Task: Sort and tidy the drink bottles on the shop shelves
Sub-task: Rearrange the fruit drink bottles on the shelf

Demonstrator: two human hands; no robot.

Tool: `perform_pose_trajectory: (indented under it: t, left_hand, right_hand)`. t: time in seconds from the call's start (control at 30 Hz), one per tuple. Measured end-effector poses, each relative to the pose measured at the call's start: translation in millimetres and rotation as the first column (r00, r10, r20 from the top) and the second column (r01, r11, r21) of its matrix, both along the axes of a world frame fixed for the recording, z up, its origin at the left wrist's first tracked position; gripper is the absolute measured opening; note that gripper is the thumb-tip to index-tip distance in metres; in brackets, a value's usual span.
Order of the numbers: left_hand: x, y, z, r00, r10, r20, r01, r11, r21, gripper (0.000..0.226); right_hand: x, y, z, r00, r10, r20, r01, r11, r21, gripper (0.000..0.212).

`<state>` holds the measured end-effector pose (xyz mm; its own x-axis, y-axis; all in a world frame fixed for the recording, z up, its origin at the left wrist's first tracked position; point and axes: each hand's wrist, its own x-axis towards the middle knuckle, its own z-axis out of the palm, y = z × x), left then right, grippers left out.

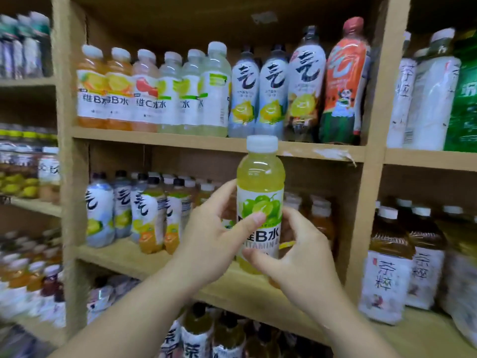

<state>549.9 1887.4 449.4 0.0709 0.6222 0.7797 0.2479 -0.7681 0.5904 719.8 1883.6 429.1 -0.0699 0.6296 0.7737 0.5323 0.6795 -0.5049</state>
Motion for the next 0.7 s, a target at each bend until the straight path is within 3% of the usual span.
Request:
perform_pose_trajectory:
  t: [0.2, 0.5, 0.7]
  left_hand:
    - [-62, 49, -52, 0.997, -0.030, -0.072, 0.018, 0.987, -0.163, 0.046]
    - [-126, 102, -84, 0.980, -0.109, -0.166, 0.067, 0.969, -0.237, 0.053]
    - [-138, 137, -112, 0.981, -0.101, -0.167, 0.051, 0.959, -0.279, 0.059]
  right_hand:
    - [-66, 50, -61, 0.998, -0.068, -0.004, 0.066, 0.983, -0.173, 0.061]
    - [-137, 95, -100, 0.982, -0.181, -0.048, 0.158, 0.937, -0.311, 0.079]
    - [-153, 109, -111, 0.966, -0.248, -0.068, 0.212, 0.918, -0.334, 0.061]
